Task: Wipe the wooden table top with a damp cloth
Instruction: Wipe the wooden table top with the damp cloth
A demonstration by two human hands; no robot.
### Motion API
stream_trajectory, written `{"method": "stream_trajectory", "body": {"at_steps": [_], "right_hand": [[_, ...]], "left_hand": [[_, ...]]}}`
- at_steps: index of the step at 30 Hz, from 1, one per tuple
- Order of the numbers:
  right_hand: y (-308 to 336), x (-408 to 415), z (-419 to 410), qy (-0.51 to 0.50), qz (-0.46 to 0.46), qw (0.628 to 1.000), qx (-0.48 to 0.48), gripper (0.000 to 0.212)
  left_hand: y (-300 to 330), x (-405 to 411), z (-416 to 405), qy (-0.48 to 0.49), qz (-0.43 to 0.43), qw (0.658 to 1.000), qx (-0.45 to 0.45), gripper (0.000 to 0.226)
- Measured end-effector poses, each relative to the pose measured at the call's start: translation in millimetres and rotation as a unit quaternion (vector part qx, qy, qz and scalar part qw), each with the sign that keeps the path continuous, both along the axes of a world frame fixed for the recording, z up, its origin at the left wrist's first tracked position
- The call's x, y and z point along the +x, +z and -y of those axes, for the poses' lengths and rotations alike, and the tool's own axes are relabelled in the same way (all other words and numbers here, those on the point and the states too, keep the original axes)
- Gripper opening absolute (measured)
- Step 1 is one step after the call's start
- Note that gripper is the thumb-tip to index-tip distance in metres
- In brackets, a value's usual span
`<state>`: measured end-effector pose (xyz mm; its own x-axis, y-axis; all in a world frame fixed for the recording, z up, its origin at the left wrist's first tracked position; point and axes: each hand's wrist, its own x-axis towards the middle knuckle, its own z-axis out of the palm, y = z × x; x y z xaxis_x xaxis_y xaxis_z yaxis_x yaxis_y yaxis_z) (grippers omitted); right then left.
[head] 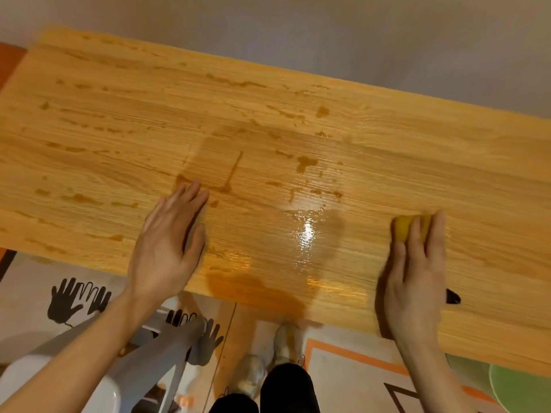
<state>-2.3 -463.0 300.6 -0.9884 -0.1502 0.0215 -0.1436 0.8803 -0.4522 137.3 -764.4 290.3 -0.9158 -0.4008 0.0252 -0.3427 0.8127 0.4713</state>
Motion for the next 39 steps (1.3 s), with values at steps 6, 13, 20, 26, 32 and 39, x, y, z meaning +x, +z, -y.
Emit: {"method": "stream_trajectory", "body": {"at_steps": [6,13,20,26,32,39], "right_hand": [[-1,32,124,0.211,-0.015,0.976,0.056,0.065],[-11,27,123,0.471,-0.021,0.882,-0.007,0.056],[-6,-71,83,0.258,-0.003,0.966,-0.022,0.045],[-7,-12,81,0.204,-0.013,0.978,-0.03,0.045],[-3,18,63,0.332,-0.009,0.943,0.023,0.046],[-10,-78,152,0.154,-0.049,0.987,-0.008,0.042]], "left_hand": [[1,-4,1,0.009,0.024,1.0,-0.012,0.052],[3,-3,-1,0.013,0.028,1.0,-0.001,0.053],[8,-11,7,0.007,0.025,1.0,0.012,0.057],[4,-52,32,0.028,0.02,0.999,-0.009,0.054],[-5,-58,36,0.017,0.023,0.999,-0.033,0.053],[-7,-56,36,0.022,0.013,0.999,-0.046,0.052]]}}
